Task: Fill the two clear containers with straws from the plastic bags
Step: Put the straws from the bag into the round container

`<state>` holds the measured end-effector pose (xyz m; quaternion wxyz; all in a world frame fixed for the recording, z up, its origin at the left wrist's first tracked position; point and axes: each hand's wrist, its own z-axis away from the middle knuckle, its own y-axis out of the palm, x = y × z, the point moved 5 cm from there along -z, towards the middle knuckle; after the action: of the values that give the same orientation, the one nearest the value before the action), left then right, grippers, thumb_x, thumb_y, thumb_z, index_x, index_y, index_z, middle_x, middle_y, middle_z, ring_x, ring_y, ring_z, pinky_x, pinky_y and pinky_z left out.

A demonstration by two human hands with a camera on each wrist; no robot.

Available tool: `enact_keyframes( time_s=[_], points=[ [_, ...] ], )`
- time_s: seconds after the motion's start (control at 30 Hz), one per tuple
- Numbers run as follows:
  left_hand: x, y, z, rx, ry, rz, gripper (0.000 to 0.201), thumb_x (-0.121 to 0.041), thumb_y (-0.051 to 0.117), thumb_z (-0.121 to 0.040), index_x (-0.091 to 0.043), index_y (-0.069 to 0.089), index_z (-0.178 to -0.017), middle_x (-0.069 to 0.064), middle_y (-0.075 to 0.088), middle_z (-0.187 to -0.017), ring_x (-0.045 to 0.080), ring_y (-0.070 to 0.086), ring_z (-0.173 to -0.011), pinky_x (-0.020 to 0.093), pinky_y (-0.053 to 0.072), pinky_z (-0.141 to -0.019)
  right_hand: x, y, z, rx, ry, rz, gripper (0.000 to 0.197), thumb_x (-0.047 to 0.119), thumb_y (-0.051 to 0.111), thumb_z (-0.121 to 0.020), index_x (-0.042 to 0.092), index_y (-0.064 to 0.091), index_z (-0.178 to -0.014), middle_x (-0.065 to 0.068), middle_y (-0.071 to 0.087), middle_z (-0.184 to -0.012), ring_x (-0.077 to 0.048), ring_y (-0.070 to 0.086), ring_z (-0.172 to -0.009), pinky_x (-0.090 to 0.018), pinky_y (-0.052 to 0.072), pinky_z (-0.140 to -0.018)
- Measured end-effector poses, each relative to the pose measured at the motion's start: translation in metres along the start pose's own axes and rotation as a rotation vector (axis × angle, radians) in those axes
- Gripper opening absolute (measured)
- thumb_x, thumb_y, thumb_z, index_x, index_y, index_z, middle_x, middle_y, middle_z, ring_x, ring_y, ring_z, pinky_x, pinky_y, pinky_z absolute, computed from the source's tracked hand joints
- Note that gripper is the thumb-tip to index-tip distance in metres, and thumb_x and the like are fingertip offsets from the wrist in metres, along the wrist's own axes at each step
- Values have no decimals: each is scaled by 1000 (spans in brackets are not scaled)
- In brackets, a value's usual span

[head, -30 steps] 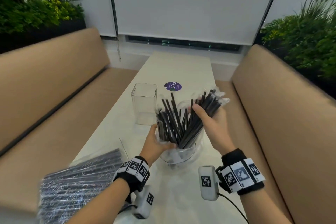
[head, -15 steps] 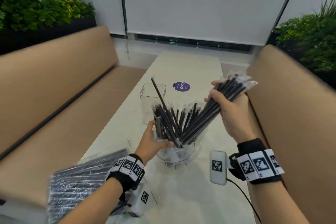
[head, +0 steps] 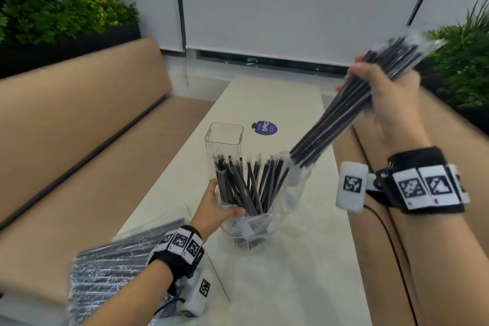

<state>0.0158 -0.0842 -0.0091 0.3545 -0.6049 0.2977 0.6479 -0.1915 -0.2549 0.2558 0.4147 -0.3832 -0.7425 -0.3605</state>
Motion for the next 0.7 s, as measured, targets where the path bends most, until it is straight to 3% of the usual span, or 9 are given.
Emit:
enact_keyframes(
  time_s=[0.13,0.2,0.3,0.4,0.53,0.63,0.7],
  points=[
    [1,-6,5,-15,13,9,81,3,85,-64,-23,44,-129,-6,61,-121,5,56,-112,35,40,-106,14,8,-25,-75,-159,57,10,3,63,-90,12,61,-92,-3,63,-90,-19,66,-81,-33,61,-78],
    [6,-10,6,-27,0,28,83,2,86,-64,-23,43,-131,-3,61,-125,9,56,-117,37,40,-108,-12,15,-28,-98,-151,204,13,5,64,-90,18,62,-88,-1,66,-85,-18,67,-75,-34,61,-75],
    [11,-14,7,-37,-29,34,103,-13,93,-55,-23,36,-141,3,52,-141,22,46,-133,46,34,-114,-86,26,-17,-29,-63,385,7,12,66,-89,18,65,-91,-5,67,-84,-19,63,-75,-37,56,-71],
    [12,-13,9,-17,-46,48,109,-12,93,-56,-21,31,-145,2,47,-145,15,57,-120,41,38,-111,-153,21,2,-71,110,509,13,15,67,-90,7,67,-100,-5,65,-87,-15,58,-75,-27,44,-71],
    [13,-13,10,-17,-46,21,105,-6,88,-62,-17,27,-147,2,44,-145,9,57,-111,29,39,-104,-188,-8,1,-198,333,511,47,18,75,-84,-1,53,-122,-16,64,-117,-27,62,-103,-27,42,-80],
    [13,-14,11,-30,-62,-9,117,-18,93,-55,-19,23,-149,5,38,-152,23,40,-137,43,28,-117,-176,-25,-18,-169,382,603,81,26,81,-78,0,36,-140,-17,54,-138,-29,55,-121,-36,46,-98],
    [10,-12,13,-25,-67,-21,125,-26,94,-51,-23,19,-151,6,29,-157,27,30,-144,51,24,-118,-150,-30,-25,-149,337,697,90,32,79,-81,1,27,-147,-18,44,-149,-32,46,-134,-42,40,-110]
  ],
)
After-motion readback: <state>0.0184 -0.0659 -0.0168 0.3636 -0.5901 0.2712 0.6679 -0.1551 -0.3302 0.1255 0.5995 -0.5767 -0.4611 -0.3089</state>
